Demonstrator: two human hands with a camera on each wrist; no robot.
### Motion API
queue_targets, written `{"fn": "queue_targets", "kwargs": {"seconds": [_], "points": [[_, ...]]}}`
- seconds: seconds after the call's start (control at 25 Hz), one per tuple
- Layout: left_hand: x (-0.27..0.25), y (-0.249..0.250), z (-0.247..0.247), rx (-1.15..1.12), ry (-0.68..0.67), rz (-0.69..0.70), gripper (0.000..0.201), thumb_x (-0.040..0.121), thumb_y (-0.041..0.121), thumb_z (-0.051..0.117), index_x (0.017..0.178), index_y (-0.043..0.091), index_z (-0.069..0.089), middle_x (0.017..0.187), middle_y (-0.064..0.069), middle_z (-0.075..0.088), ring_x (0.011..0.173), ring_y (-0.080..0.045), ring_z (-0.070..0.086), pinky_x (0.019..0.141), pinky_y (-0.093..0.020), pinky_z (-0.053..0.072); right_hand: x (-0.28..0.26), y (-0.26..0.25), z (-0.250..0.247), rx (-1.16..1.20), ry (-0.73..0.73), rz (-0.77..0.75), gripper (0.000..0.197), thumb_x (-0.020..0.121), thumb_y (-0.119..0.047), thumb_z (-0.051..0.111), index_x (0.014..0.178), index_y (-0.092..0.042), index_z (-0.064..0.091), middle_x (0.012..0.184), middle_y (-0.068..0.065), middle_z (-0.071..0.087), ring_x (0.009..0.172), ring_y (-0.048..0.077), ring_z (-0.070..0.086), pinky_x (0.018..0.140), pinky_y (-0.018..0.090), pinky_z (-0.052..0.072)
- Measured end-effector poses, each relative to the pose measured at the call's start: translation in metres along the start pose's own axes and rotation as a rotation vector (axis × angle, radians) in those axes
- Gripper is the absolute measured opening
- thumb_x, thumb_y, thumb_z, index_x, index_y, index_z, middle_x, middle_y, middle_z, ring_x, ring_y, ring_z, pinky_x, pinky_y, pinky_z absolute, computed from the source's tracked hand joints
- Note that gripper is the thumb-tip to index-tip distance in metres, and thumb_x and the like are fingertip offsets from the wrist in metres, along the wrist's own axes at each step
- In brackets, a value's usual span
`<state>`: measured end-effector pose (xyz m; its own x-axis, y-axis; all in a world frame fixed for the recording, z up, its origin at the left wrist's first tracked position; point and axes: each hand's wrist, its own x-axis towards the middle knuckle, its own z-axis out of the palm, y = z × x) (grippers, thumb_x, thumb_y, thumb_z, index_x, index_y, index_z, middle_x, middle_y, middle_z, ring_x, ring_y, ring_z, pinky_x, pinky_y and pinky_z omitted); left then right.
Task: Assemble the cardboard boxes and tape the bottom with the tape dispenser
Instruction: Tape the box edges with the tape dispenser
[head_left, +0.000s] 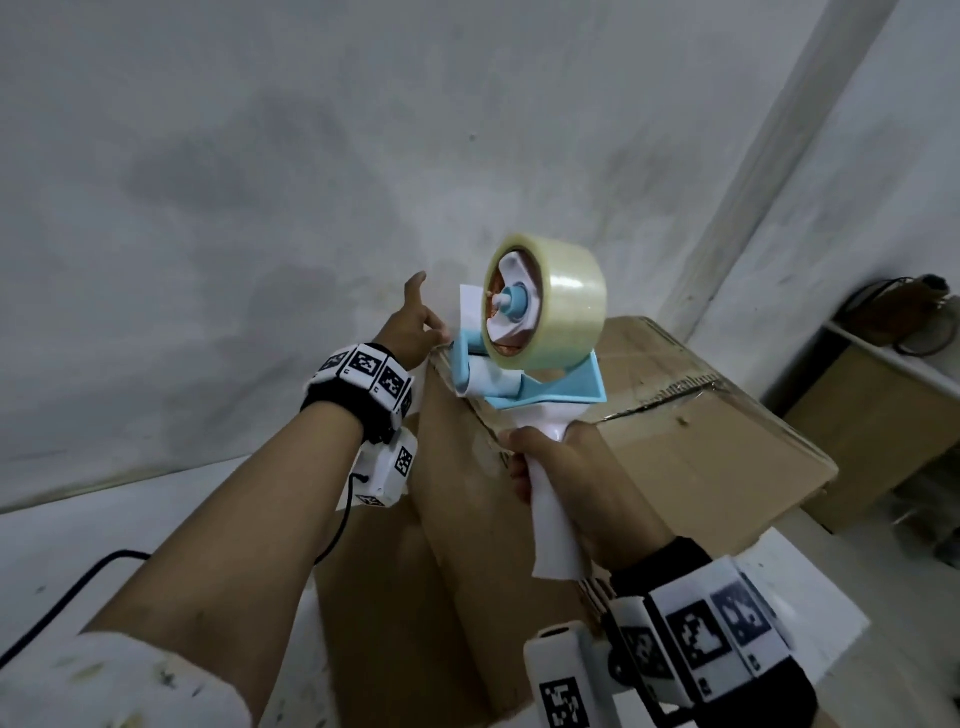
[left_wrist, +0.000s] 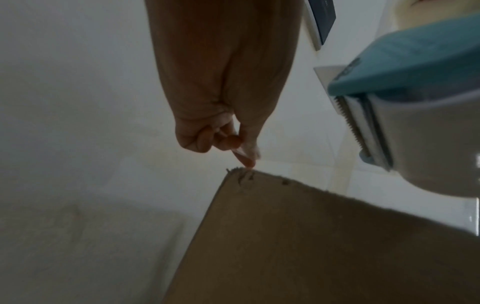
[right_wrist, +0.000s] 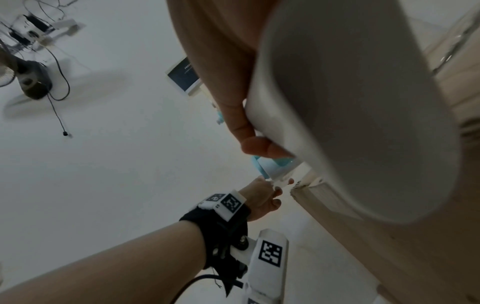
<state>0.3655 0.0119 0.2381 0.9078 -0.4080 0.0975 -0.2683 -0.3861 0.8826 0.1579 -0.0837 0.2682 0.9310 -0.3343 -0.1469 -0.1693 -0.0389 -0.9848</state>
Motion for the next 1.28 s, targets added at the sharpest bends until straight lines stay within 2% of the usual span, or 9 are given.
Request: {"fn": "queue_targets", "kwargs": {"seconds": [0.16, 0.28, 0.36, 0.48, 0.6, 0.72, 0.88, 1.0, 1.28], "points": [[0.010, -0.015, 0.007, -0.009, -0.004, 0.012, 0.088, 0.089, -0.001, 0.049, 0.148, 0.024, -0.010, 0.093, -0.013, 0.056, 0.087, -0.021, 0.054, 0.071, -0.019, 0.043, 0.010, 0.011, 0.003, -0.006, 0.026, 0.045, 0.020, 0.085, -0.003, 0.058, 0.066, -0.006, 0.055, 0.036, -0.006, 0.051, 0.032, 0.003, 0.047, 0.038, 0.014, 0.041], [0.015, -0.024, 0.008, 0.021, -0.049, -0.006, 0.086, 0.093, 0.008, 0.049, 0.147, 0.024, -0.016, 0.102, -0.015, 0.059, 0.098, -0.022, 0.056, 0.095, -0.034, 0.045, 0.014, 0.016, 0.004, 0.008, 0.054, 0.066, 0.025, 0.086, -0.002, 0.057, 0.061, -0.005, 0.055, 0.035, -0.005, 0.050, 0.031, 0.004, 0.047, 0.036, 0.014, 0.040], [0.014, -0.029, 0.009, 0.220, -0.091, -0.056, 0.079, 0.096, 0.023, 0.045, 0.148, 0.023, -0.014, 0.133, -0.015, 0.051, 0.120, -0.031, 0.049, 0.107, -0.044, 0.035, 0.014, 0.018, 0.005, -0.029, 0.065, 0.053, 0.027, 0.086, -0.003, 0.056, 0.060, -0.005, 0.054, 0.034, -0.005, 0.051, 0.030, 0.003, 0.047, 0.036, 0.014, 0.040], [0.006, -0.030, 0.007, 0.530, 0.087, -0.101, 0.066, 0.094, 0.039, 0.045, 0.148, 0.016, 0.015, 0.154, -0.009, 0.023, 0.133, -0.034, 0.030, 0.106, -0.045, 0.026, 0.012, 0.021, 0.007, -0.096, 0.079, 0.026, 0.028, 0.086, -0.002, 0.056, 0.058, -0.006, 0.054, 0.033, -0.005, 0.051, 0.030, 0.002, 0.047, 0.036, 0.014, 0.040], [-0.007, -0.021, 0.009, 0.315, 0.345, 0.222, 0.028, 0.093, 0.018, 0.048, 0.116, 0.005, 0.055, 0.121, -0.014, 0.056, 0.113, -0.033, 0.050, 0.092, -0.036, 0.037, 0.012, 0.021, 0.007, -0.069, 0.089, 0.023, 0.028, 0.085, -0.002, 0.057, 0.058, -0.005, 0.055, 0.033, -0.005, 0.051, 0.030, 0.003, 0.047, 0.036, 0.014, 0.040], [-0.020, -0.024, 0.025, 0.067, -0.099, 0.282, 0.030, 0.093, 0.021, 0.046, 0.111, 0.004, 0.062, 0.119, -0.013, 0.064, 0.108, -0.027, 0.059, 0.099, -0.039, 0.045, 0.013, 0.022, 0.007, -0.048, 0.106, 0.038, 0.029, 0.085, -0.001, 0.057, 0.056, -0.004, 0.055, 0.034, -0.004, 0.051, 0.030, 0.004, 0.048, 0.036, 0.014, 0.040], [-0.017, -0.027, 0.028, 0.185, -0.199, 0.155, 0.064, 0.077, 0.060, 0.031, 0.131, 0.030, 0.047, 0.143, 0.001, 0.048, 0.132, -0.024, 0.042, 0.113, -0.058, 0.020, 0.012, 0.022, 0.008, -0.043, 0.093, 0.040, 0.026, 0.085, -0.002, 0.057, 0.059, -0.005, 0.056, 0.036, -0.004, 0.052, 0.032, 0.005, 0.049, 0.037, 0.015, 0.041], [-0.019, -0.019, 0.026, 0.329, -0.196, 0.041, 0.076, 0.075, 0.054, 0.015, 0.144, 0.027, 0.028, 0.154, 0.004, 0.029, 0.144, -0.022, 0.022, 0.115, -0.058, -0.003, 0.010, 0.018, 0.008, -0.011, 0.074, 0.056, 0.026, 0.085, -0.001, 0.056, 0.060, -0.005, 0.055, 0.037, -0.004, 0.051, 0.032, 0.004, 0.047, 0.037, 0.014, 0.041], [-0.019, -0.017, 0.028, 0.494, -0.251, 0.011, 0.050, 0.101, 0.034, 0.021, 0.149, 0.025, 0.010, 0.159, 0.005, 0.004, 0.148, -0.023, 0.000, 0.115, -0.058, -0.005, -0.042, 0.020, -0.035, -0.115, 0.035, 0.016, 0.027, 0.082, 0.002, 0.054, 0.055, -0.004, 0.053, 0.035, -0.001, 0.047, 0.030, 0.009, 0.044, 0.035, 0.013, 0.035]]}}
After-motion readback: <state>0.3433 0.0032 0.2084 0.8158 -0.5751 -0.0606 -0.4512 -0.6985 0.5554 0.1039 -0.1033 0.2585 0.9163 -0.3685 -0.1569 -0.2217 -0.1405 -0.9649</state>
